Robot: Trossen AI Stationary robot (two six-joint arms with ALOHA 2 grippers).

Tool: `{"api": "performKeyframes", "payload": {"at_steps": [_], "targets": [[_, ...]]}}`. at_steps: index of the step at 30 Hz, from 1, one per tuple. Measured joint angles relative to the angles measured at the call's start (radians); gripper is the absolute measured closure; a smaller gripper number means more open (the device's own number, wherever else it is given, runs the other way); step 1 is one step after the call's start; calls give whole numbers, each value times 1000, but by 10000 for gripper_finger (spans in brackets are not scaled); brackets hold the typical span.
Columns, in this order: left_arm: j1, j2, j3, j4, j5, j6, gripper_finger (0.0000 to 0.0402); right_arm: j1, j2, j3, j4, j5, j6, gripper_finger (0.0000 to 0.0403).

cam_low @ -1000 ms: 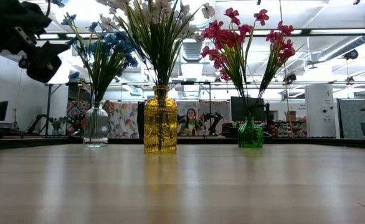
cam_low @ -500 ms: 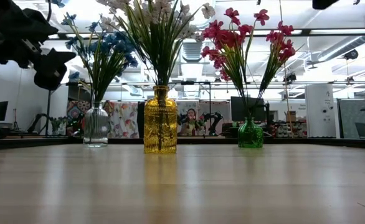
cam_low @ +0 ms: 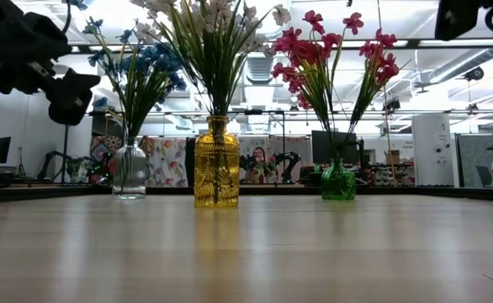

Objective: Sort flowers into vase by color
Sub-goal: Return to Home Position

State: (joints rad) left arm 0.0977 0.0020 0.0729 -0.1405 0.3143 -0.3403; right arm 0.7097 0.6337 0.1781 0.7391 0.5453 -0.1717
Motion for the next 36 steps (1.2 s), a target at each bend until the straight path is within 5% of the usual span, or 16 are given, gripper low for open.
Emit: {"api": "performKeyframes", "payload": {"at_steps": [9, 22, 36], "targets": [[-3, 7, -7, 26, -19, 81, 167, 0, -164, -160, 108, -3, -31, 197], [-3, 9, -8, 26, -46, 92, 167, 1, -297, -166, 46, 2, -172, 197], [-3, 9, -9, 26, -45, 15, 167, 0, -501, -167, -207, 4, -222, 197]]}}
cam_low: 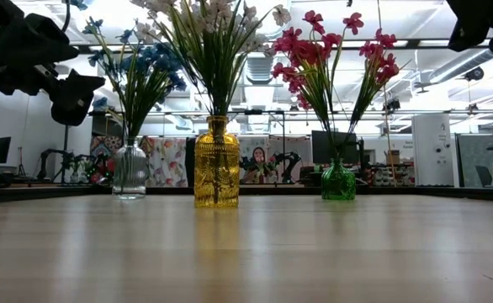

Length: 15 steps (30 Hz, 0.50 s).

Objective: Sort flowers into vase by color
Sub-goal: Return to Home Position

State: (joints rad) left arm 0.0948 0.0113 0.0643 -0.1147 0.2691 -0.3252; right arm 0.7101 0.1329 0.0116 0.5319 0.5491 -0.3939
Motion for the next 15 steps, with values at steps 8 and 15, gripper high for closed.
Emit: {"api": "performKeyframes", "payload": {"at_steps": [8, 15], "targets": [[0, 0, -1, 3, 1, -1, 167, 0, -72, 0, -76, -40, -47, 197], [0, 0, -1, 3, 1, -1, 167, 0, -87, 0, -79, 8, -69, 197]]}}
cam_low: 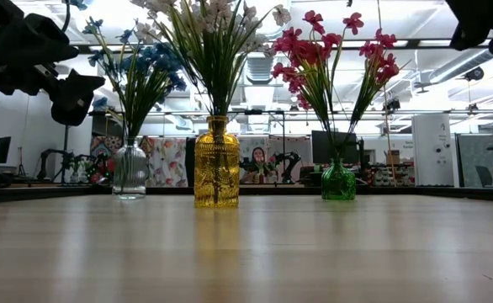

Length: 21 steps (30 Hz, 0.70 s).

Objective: Sort flowers into vase by color
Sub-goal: Return to Home Position

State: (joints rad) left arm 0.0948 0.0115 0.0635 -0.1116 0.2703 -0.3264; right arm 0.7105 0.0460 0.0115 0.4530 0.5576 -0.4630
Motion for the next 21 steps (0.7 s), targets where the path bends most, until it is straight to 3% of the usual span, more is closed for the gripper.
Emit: {"api": "performKeyframes", "payload": {"at_steps": [6, 21], "targets": [[0, 0, 0, 0, 0, 0, 167, 0, 1, 1, -34, 19, 70, 197], [0, 0, 0, 1, 0, 0, 167, -1, 3, 2, -64, 19, 70, 197]]}}
